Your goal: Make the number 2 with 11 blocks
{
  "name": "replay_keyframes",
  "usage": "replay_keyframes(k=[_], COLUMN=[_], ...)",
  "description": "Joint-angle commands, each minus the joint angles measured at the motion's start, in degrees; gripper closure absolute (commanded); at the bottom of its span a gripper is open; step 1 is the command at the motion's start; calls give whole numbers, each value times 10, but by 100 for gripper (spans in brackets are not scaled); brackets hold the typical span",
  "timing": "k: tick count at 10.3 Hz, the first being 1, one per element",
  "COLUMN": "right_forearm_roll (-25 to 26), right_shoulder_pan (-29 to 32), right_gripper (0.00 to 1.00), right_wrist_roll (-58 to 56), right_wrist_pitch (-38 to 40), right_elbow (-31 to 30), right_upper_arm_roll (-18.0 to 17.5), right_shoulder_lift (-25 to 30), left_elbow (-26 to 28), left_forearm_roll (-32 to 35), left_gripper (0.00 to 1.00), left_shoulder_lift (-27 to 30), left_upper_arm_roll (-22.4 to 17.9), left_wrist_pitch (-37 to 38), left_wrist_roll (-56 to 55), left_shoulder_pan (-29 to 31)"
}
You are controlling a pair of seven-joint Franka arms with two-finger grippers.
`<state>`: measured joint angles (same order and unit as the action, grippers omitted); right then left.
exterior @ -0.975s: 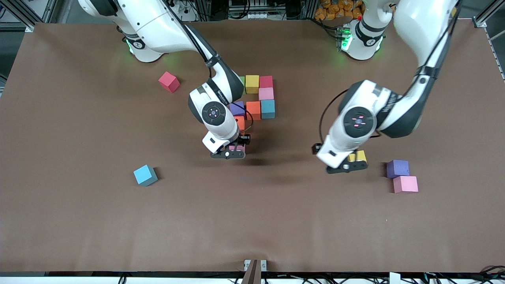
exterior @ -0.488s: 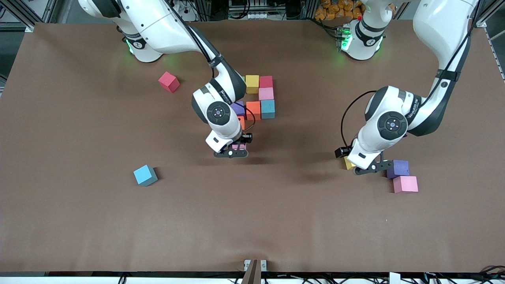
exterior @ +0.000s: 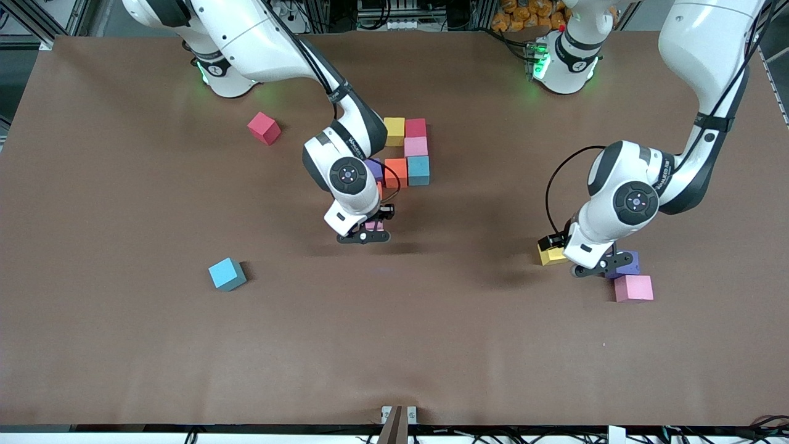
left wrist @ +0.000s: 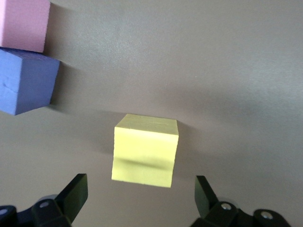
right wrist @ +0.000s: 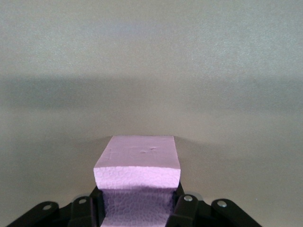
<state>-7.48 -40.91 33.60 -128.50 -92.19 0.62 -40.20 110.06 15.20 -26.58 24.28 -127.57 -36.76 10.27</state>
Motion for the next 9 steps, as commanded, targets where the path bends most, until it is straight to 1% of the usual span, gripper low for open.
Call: replay_keyframes(k=[1, 3, 4, 5, 6, 9], right_forearm_roll=[11, 11, 11, 12, 12, 21], right_shoulder_pan=[-9, -9, -9, -9, -9, -9], right_gripper=[100, 100, 86, 31, 0, 0], right_wrist_roll=[10, 11, 11, 11, 11, 11], right_wrist_pitch=[13, 13, 14, 16, 16, 17], right_elbow=[4, 3, 3, 3, 3, 3], right_upper_arm_roll=[4, 4, 4, 5, 6, 5], right_shoulder_lift=[-1, -1, -1, -1, -1, -1], left_elbow=[4, 4, 4, 3, 2, -1], left_forearm_roll=[19, 19, 20, 19, 20, 20], left_gripper=[0, 0, 0, 0, 0, 0], left_shoulder_lift=[-18, -25, -27, -32, -36, -46], left_upper_arm_roll=[5, 4, 4, 4, 4, 3], left_wrist_pitch=[-25, -27, -27, -28, -29, -34], left_wrist_roll=[8, 9, 8, 8, 9, 9], left_shoulder_pan=[15, 15, 18, 18, 18, 18])
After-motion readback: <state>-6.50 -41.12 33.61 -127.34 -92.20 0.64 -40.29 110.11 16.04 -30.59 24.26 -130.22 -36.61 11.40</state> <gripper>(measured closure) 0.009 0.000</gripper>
